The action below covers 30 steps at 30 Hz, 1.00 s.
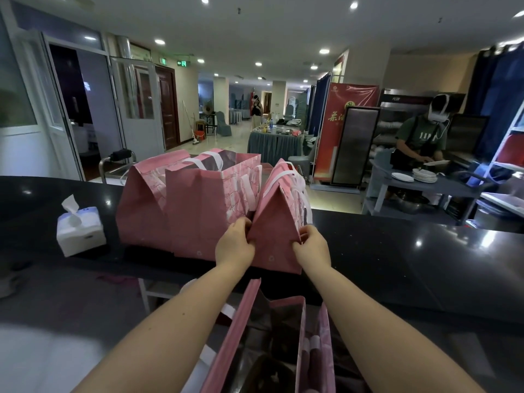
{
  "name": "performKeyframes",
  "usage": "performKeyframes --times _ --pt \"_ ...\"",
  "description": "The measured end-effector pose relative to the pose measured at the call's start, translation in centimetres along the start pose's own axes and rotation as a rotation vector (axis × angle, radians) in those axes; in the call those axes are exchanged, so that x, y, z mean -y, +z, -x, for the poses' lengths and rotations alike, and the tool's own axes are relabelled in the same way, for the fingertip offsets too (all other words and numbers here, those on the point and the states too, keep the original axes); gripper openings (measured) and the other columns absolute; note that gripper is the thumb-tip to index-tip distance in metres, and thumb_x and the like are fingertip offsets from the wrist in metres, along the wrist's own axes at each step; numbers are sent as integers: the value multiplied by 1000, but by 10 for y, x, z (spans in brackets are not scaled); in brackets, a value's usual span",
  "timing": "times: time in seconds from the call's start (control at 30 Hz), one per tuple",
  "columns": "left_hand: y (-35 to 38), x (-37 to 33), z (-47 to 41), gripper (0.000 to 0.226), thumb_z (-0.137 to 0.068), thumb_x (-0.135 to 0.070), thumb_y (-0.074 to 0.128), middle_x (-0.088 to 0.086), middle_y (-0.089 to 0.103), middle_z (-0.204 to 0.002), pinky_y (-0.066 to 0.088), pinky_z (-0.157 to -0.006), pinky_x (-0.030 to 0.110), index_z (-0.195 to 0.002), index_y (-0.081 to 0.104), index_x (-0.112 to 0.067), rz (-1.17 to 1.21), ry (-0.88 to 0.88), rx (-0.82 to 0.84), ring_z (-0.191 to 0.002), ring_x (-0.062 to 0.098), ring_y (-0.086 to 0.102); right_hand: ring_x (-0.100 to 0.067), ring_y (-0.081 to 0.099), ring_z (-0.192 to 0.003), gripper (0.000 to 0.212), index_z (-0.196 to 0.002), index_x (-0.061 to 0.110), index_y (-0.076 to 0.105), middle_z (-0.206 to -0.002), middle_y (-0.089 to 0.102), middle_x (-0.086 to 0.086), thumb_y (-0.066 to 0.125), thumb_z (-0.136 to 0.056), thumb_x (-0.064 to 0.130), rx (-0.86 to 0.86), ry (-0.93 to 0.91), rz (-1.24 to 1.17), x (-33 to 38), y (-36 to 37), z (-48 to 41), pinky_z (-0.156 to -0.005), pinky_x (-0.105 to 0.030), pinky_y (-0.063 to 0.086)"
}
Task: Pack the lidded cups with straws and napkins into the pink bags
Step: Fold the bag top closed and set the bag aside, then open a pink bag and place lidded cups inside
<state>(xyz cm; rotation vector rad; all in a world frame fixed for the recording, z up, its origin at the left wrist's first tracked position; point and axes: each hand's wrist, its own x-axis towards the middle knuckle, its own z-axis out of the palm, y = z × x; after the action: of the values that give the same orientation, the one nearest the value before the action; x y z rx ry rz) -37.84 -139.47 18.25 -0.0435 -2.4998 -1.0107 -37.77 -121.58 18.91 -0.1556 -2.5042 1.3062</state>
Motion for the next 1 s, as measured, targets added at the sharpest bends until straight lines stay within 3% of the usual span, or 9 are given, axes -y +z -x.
performKeyframes --times 0.2,0.4,0.5,0.7,1.0 --pt "-9 -10 9 19 -82 -16 61 -4 62 -99 53 -71 38 -100 58 -21 18 77 -39 -86 22 60 -15 59 -78 15 -90 21 55 -88 61 2 63 -83 11 -80 -60 -57 12 -18 5 -67 -29 47" --pt "-11 -5 29 20 -88 -25 64 -4 62 -105 49 -69 33 -107 59 -21 -29 148 -23 -91 19 60 -11 61 -79 17 -93 24 57 -89 61 6 70 -84 17 -65 -167 -63 9 -21 28 -66 -27 50" --pt "-11 -7 42 21 -91 -31 62 -3 61 -104 48 -72 34 -109 60 -21 -141 249 45 -94 21 60 -7 57 -79 22 -93 29 56 -93 59 10 70 -83 16 14 -284 63 -2 -26 44 -67 -23 46" --pt "-15 -44 66 33 -92 -41 53 0 57 -114 40 -87 40 -120 55 -25 -538 405 117 -108 25 54 -17 51 -105 25 -109 20 62 -106 55 5 67 -85 16 157 -503 433 -6 -61 60 -89 -35 46" --pt "9 -118 134 32 -93 -40 46 2 59 -117 32 -93 42 -120 56 -25 -739 463 172 -111 28 51 -20 51 -107 27 -111 22 64 -111 60 1 65 -85 16 274 -602 448 -39 -128 103 -90 -39 47"
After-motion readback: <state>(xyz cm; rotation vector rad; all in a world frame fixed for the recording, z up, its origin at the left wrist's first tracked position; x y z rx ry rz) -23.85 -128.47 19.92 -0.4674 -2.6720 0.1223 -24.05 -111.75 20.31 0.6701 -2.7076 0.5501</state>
